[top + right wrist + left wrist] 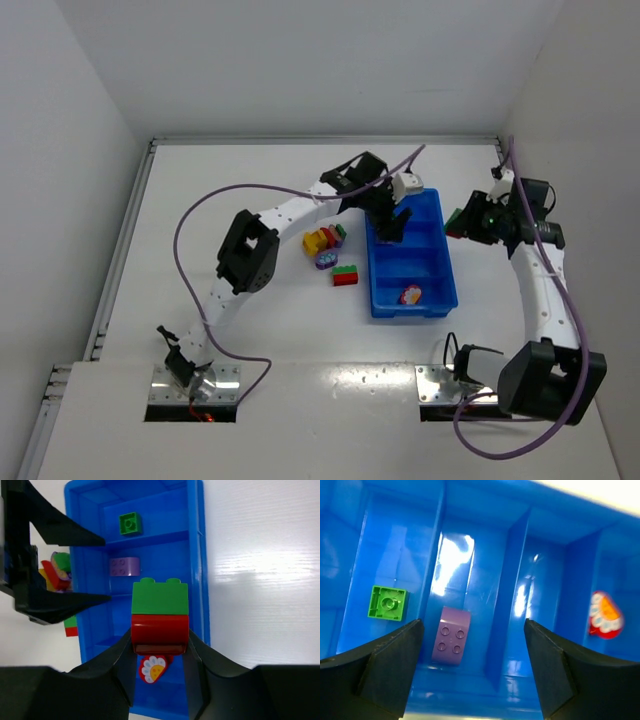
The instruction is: Sort the legos into containers by color
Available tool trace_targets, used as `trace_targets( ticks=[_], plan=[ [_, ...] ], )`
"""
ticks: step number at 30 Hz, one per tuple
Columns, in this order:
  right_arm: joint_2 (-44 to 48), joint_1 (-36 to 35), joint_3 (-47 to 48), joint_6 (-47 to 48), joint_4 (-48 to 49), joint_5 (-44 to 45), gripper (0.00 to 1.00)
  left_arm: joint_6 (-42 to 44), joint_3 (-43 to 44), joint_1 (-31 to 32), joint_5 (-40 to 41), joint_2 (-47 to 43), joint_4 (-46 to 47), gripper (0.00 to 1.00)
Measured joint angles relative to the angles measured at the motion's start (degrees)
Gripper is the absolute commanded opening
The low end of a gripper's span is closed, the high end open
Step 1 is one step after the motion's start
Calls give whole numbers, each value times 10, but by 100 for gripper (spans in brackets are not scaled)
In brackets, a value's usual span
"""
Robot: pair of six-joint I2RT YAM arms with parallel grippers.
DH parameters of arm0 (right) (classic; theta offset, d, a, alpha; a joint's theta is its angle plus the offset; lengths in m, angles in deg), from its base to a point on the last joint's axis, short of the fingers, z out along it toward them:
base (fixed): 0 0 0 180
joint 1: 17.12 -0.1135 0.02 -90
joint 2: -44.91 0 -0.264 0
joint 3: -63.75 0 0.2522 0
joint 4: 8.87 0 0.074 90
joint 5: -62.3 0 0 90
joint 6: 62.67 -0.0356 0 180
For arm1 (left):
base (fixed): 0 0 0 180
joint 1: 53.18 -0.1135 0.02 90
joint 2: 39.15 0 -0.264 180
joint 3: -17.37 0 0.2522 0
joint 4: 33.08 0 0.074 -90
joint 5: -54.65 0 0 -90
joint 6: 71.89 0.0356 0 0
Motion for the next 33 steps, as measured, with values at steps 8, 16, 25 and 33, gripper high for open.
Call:
trace_targets(
  ticks=[8, 16, 25, 33],
  plan=[
    [-62, -6, -5, 18, 79, -150, 0, -123, -35, -81, -100, -74, 87, 84],
    [-276, -57, 111, 11, 170, -330, 0, -254, -168, -234, -239, -190, 210, 91],
    [-442, -169, 298, -52, 260, -452, 0, -429, -320, -286, -353, -201, 363, 91],
    [-499, -240, 322, -125, 327, -499, 0, -489, -320, -296, -381, -201, 447, 91]
  ],
)
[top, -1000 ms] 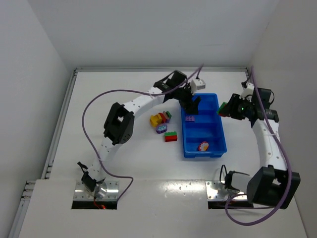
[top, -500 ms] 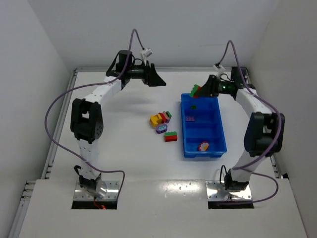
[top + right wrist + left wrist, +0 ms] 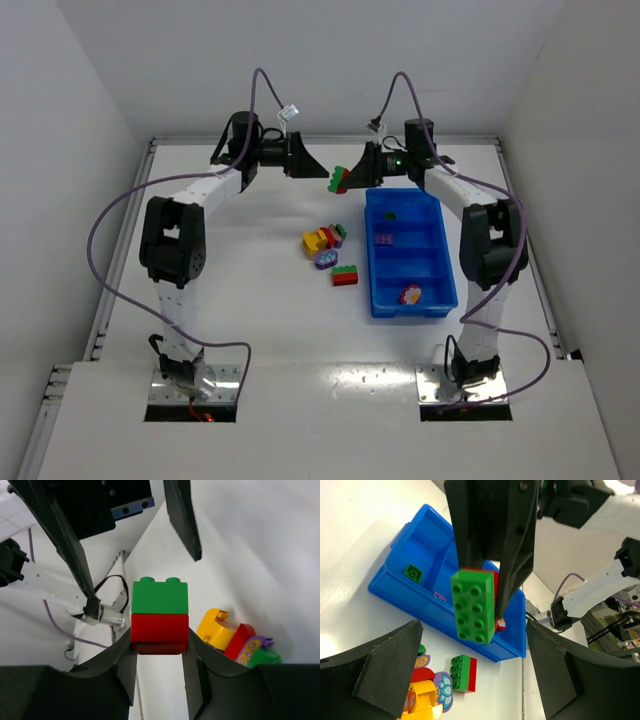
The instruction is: Sort the legos into containers by color
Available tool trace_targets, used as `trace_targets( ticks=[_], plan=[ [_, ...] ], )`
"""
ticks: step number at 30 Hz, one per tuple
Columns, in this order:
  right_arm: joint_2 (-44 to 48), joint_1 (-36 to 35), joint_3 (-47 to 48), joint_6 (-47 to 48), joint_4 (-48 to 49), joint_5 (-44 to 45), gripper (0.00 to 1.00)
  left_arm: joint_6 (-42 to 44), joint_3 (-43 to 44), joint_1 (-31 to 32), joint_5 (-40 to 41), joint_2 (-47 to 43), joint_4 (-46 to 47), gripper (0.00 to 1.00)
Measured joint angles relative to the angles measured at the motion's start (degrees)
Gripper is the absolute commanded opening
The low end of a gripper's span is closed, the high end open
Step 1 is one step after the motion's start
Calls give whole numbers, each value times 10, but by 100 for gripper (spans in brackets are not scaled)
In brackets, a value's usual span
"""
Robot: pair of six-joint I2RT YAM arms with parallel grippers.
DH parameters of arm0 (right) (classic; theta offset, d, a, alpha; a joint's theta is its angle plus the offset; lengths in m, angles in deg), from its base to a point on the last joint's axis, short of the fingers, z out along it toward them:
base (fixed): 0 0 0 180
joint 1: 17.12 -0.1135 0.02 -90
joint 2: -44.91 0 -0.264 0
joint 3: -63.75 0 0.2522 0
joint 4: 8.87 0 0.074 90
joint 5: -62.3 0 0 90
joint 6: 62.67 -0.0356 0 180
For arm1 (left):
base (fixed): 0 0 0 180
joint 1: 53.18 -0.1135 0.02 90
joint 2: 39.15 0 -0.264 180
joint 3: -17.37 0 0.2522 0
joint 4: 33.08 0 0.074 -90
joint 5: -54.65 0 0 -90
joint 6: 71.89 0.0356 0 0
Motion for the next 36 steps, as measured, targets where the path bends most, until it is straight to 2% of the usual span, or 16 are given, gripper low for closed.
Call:
trace_targets(
  ticks=[13, 16, 25, 26, 31, 33, 36],
  plan=[
    [-18, -23, 44, -40, 43, -21, 0, -21, 7, -10, -1, 5, 25, 91],
    [-21, -25, 45, -43, 44, -23, 0, -27, 8, -10, -1, 7, 32, 85],
    [-30, -36, 46, -55, 55, -21, 0, -50, 9, -10, -19, 12, 57, 46],
    [-31, -36, 46, -56, 58, -21, 0, -53, 9, -10, -23, 12, 63, 38],
    [-33, -36, 46, -65, 71, -17, 0, -71, 9, -10, -27, 12, 80, 14],
    [-33, -36, 46, -68, 76, -18, 0, -77, 7, -10, -27, 12, 90, 6],
    [-32, -36, 43, -70, 82, -17, 0, -83, 3, -10, -23, 12, 99, 2]
  ],
)
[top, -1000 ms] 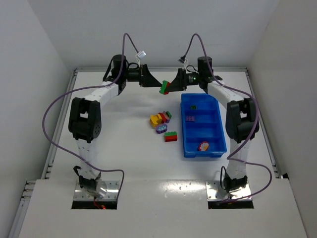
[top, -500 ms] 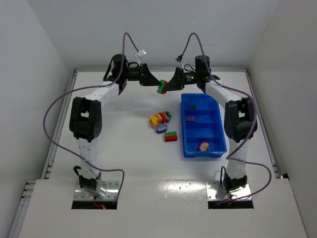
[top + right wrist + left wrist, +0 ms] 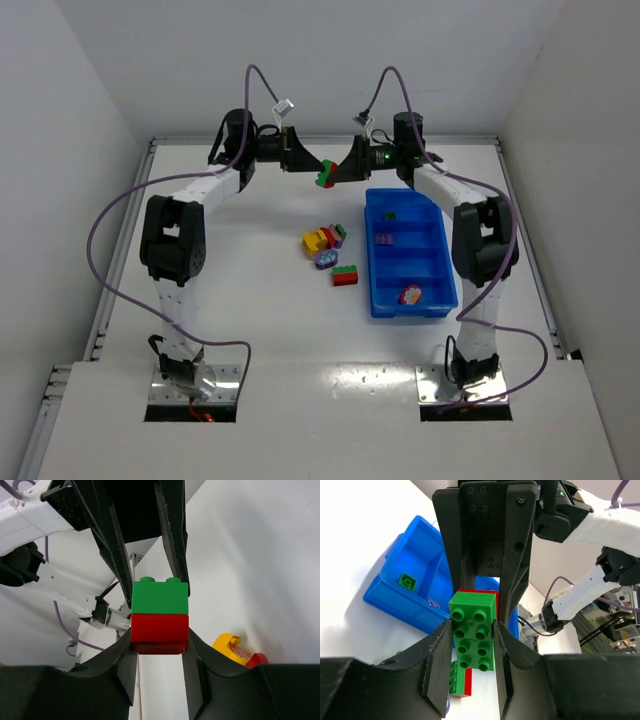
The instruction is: Sort the legos into containers by color
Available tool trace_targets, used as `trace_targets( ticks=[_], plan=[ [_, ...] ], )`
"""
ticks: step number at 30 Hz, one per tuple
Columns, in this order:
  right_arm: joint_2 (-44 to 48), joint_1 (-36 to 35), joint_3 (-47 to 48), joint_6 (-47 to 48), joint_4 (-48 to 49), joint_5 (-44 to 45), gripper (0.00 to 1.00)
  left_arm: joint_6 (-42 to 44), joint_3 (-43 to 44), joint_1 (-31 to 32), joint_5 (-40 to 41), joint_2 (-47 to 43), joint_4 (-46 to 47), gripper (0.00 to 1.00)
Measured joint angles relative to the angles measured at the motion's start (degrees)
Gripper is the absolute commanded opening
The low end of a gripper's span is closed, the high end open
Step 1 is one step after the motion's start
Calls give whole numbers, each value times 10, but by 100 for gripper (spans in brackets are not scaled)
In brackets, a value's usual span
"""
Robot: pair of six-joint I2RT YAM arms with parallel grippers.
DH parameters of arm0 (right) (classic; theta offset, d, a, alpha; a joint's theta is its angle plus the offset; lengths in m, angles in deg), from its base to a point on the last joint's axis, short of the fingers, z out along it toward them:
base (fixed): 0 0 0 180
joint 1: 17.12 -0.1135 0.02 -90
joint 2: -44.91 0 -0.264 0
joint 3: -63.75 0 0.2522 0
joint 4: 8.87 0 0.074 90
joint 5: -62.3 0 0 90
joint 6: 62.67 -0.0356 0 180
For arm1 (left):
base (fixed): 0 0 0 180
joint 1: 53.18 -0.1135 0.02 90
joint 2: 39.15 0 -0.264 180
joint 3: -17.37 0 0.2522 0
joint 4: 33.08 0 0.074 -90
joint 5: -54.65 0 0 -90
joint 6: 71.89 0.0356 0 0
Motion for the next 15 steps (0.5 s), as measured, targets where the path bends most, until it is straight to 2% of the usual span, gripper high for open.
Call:
trace_targets(
  ticks=[5, 15],
  plan=[
    [26, 3, -50, 2, 10, 13, 0, -4, -9, -2, 0, 0, -2, 2],
    [116, 9, -134, 61, -62, 8, 0, -6, 48, -26, 68, 5, 2, 1]
  ],
)
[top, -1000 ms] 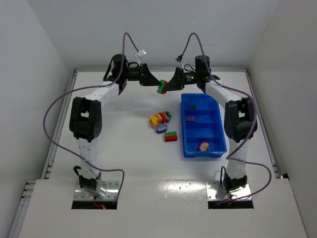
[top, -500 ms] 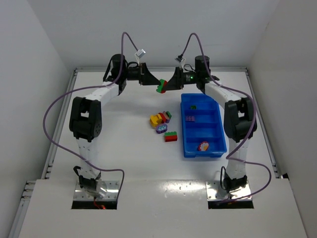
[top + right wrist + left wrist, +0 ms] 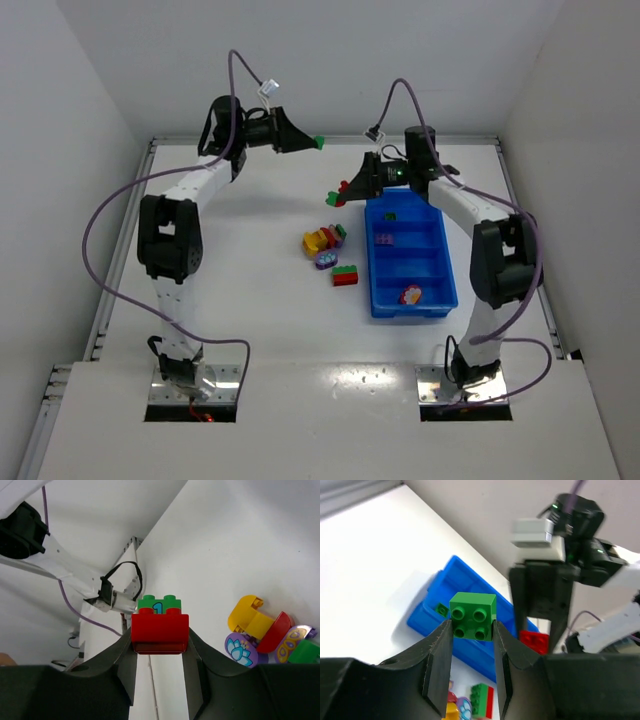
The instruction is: Sort the legos into containers by color
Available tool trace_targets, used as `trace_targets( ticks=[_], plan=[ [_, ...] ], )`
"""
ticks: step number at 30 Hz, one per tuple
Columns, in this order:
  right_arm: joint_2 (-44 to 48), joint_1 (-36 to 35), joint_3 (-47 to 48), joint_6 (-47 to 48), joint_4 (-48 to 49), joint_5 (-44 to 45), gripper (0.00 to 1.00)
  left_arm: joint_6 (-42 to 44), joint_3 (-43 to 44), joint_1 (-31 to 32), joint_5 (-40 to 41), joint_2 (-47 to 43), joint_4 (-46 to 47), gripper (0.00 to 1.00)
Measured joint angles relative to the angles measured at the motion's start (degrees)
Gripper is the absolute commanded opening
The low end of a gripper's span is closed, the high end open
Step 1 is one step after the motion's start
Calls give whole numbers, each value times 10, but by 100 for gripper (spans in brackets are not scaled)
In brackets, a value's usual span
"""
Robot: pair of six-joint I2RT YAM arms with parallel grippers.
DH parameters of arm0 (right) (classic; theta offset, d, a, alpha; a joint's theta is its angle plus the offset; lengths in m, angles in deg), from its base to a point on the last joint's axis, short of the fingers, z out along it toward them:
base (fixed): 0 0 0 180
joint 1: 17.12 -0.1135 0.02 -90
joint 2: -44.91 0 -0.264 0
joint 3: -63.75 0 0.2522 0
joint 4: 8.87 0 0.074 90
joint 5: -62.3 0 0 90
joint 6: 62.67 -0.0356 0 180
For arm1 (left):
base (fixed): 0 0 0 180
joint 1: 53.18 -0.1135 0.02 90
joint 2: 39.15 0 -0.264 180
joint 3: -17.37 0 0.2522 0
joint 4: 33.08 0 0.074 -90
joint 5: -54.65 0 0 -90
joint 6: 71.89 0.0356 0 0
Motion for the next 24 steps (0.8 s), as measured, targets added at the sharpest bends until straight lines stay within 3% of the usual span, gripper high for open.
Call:
trace_targets(
  ticks=[8, 16, 24],
  plan=[
    [86, -2, -15, 124, -115, 64, 0, 61, 60, 58, 71, 28, -90, 0],
    [217, 3, -81, 178, -173, 130, 0, 89, 99, 139, 107, 85, -134, 0],
    [264, 3, -110, 203, -212, 150, 0, 104, 133, 173, 123, 143, -158, 2]
  ],
)
